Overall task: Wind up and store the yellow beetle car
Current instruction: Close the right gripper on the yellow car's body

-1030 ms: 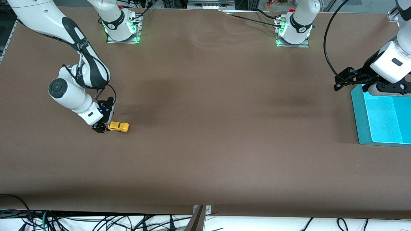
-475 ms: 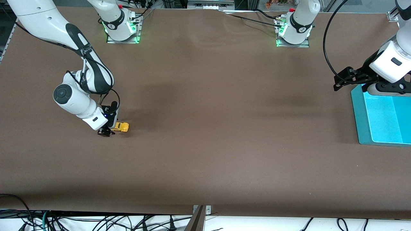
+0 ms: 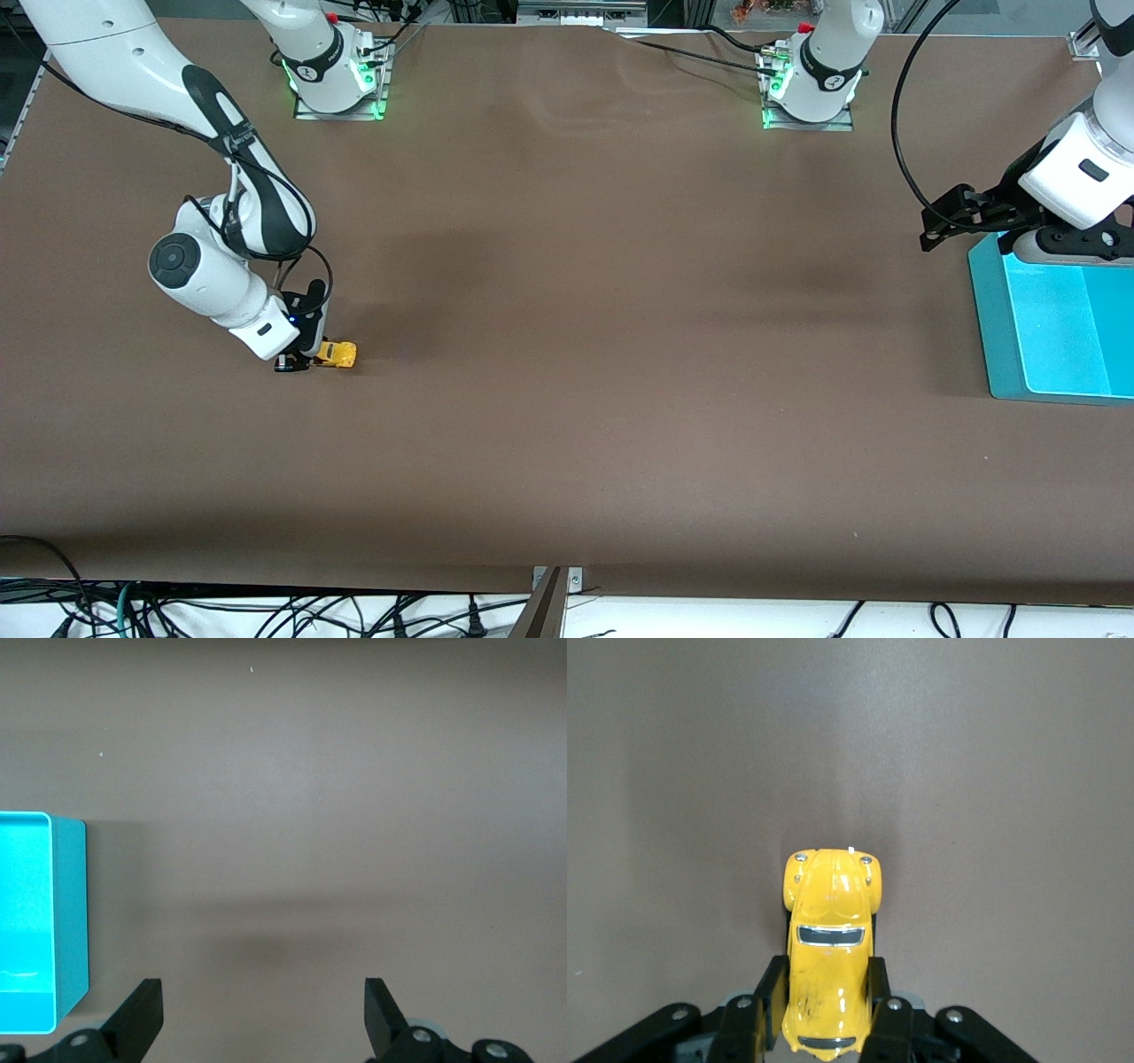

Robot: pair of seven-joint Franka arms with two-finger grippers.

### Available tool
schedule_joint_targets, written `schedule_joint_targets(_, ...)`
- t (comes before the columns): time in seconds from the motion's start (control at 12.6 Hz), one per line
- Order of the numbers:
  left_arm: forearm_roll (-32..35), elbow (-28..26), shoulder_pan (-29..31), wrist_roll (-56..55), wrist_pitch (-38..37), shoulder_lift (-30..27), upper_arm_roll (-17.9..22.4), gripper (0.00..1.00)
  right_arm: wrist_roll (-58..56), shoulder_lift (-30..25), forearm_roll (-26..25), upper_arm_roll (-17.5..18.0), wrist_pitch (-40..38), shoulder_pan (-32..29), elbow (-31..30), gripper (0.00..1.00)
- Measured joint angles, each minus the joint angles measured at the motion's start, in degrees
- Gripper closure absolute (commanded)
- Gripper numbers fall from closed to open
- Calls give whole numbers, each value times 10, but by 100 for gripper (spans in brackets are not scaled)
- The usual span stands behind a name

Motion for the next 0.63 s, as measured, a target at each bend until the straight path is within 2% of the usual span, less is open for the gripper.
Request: schedule_joint_targets(0.63, 0, 0, 0, 0, 0, 0, 0, 0, -61, 1, -2, 2, -2, 0, 5, 89)
